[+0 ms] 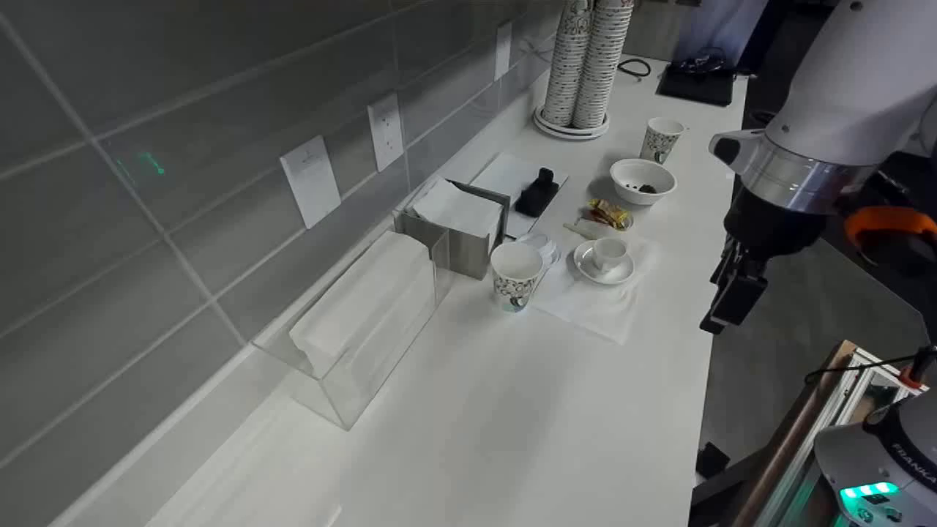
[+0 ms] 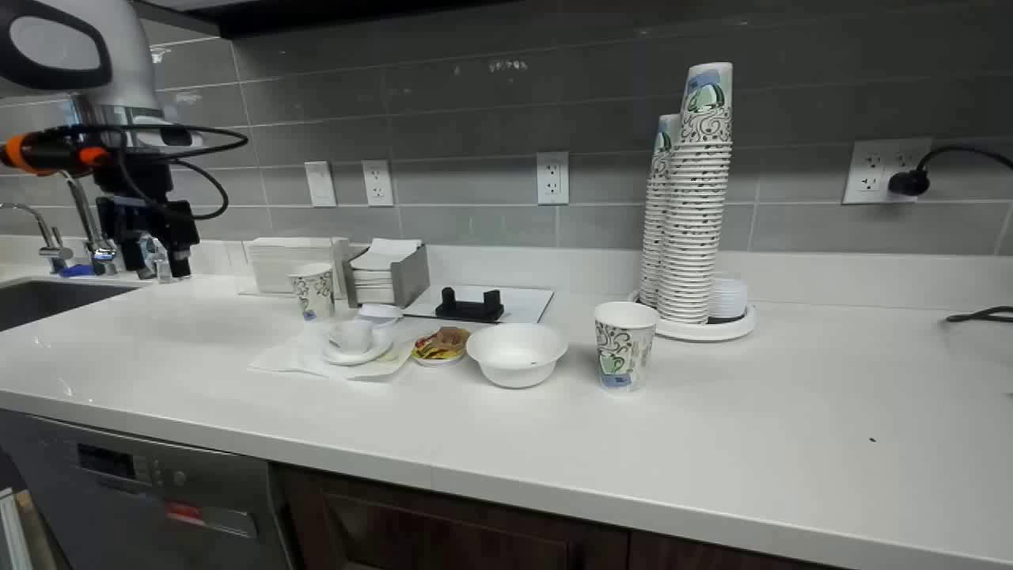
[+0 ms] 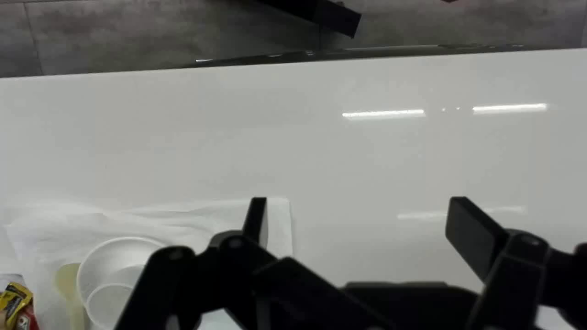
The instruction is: Pick the brown condiment packet from the small white plate in the middle and put it on the white tray, pick the yellow condiment packet from the small white plate in the middle and put it on the white tray, pick the red condiment packet from the small white plate and put it on the white tray
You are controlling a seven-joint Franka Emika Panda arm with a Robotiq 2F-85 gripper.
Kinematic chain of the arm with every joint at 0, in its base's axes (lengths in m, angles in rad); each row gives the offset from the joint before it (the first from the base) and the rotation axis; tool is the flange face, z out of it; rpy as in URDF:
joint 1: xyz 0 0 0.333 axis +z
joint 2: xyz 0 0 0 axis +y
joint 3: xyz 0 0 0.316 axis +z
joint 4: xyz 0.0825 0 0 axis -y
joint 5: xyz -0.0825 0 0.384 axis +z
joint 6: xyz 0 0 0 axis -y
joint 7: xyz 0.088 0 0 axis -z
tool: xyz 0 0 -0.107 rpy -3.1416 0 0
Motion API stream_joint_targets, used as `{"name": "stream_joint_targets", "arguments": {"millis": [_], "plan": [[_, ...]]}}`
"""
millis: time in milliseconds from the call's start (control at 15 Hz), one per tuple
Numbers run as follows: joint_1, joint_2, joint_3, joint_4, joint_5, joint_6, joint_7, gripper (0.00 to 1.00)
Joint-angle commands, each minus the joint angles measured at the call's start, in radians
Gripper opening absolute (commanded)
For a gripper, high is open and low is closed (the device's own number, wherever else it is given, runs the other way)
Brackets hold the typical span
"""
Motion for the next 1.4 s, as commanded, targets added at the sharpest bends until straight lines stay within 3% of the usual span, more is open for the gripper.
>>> {"name": "stream_joint_targets", "arguments": {"millis": [0,600,1067,1333], "plan": [[0.0,0.0,-0.001,0.001,-0.001,-0.002,0.0,1.0],[-0.014,0.011,-0.007,0.006,-0.001,-0.013,0.017,1.0],[-0.243,0.115,-0.051,0.016,-0.118,0.02,0.211,1.0],[-0.346,0.209,-0.057,0.078,-0.179,0.037,0.36,1.0]]}}
